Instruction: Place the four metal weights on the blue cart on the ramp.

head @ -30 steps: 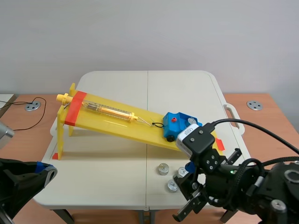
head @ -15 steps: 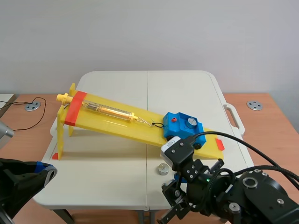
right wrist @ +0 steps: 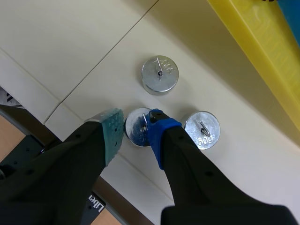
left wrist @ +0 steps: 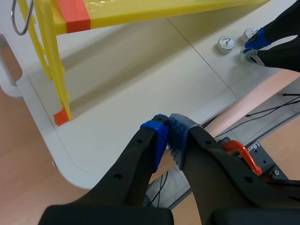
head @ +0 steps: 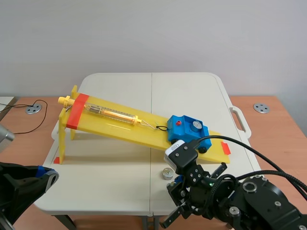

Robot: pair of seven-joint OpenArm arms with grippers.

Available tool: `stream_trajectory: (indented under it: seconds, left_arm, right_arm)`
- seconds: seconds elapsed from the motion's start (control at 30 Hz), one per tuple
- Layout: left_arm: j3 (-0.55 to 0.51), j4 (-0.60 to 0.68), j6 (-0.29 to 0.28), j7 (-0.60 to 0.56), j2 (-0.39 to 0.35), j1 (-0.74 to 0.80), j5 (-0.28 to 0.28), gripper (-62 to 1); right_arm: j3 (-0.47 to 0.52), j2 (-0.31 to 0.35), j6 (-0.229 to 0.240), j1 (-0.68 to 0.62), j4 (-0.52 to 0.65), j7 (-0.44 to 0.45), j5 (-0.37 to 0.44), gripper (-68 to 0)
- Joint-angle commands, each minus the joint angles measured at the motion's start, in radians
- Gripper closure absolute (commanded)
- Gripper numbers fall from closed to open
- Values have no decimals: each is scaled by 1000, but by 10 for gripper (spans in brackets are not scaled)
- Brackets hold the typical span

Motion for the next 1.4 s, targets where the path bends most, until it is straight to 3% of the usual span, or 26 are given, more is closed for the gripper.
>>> stream_trajectory:
  seconds: [0.0,0.1,0.33,0.53,0.9,1.1,1.37]
  left_arm:
    - [-18,73,-10,-103,8,-3,-74,-51]
    - [-18,73,-10,-103,8,-3,-74,-51]
    - [-18,73,-10,-103,8,-3,-74,-51]
    - [-18,73,-10,-103,8,-3,-74,-51]
    - [-18,73,-10,-103,8,-3,-74,-51]
    - [-18,73,-10,-103,8,-3,-74,-51]
    - [-18,73,-10,-103,8,-3,-74,-51]
  right_arm:
    - [1,-18,-57,55,43,56,15,-53]
    - [1,-18,-73,55,43,43,15,-8]
    - [3,-13,-72,55,55,41,15,-8]
    - [19,27,-72,6,203,21,40,-8]
    - [129,92,-61,-151,523,-84,203,-8]
    - [249,92,-35,-220,673,-133,355,-6]
    - [437,59,-35,-230,740,-156,526,-6]
